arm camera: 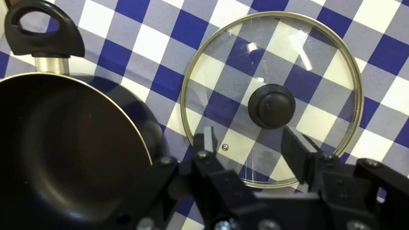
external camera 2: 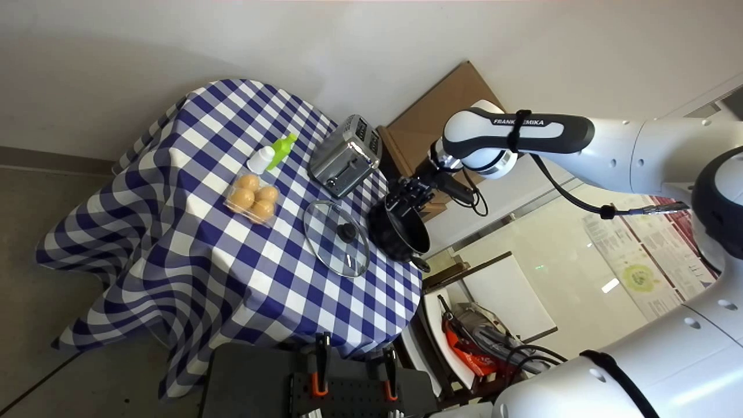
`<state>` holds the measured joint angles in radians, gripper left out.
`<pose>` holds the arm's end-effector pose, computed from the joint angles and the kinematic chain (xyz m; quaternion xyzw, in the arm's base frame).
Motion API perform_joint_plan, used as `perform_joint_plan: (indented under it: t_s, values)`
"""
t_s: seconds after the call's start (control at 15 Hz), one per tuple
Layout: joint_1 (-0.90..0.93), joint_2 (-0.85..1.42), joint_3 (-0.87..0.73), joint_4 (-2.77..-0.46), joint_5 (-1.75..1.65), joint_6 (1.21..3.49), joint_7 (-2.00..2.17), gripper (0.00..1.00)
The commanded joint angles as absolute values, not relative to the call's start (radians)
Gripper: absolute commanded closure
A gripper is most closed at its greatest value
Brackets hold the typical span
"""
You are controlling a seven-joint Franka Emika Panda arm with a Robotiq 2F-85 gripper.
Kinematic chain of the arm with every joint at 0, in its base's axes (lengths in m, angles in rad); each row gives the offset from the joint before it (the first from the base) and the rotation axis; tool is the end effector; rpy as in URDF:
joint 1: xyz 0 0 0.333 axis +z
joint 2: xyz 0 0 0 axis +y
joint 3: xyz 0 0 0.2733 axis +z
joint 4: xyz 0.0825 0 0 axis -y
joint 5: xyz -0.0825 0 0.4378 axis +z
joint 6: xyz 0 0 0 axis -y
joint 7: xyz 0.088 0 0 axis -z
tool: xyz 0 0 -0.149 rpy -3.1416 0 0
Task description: Put the lid over the pot
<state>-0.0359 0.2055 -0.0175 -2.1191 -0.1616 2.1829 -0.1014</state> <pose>0.5775 -0.0427 0.1850 0.9926 0.0748 -0.0754 0.0587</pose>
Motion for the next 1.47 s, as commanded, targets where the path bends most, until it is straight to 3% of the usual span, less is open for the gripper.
perform_joint_plan:
  t_s: [0.0,0.27,0.53,0.93,1.4]
  values:
    - [-0.027,0.207,-0.009,-2.124,-0.150,2.182,-0.128,0.50]
    - [-0.002,0.275,0.001,-2.089,-0.178,2.179,-0.099,0.21]
    - [0.018,0.351,0.000,-2.042,-0.200,2.164,-0.090,0.11]
    - [0.033,0.468,-0.007,-1.960,-0.231,2.139,-0.078,0.24]
    - [0.051,0.554,-0.001,-1.913,-0.224,2.109,-0.081,0.26]
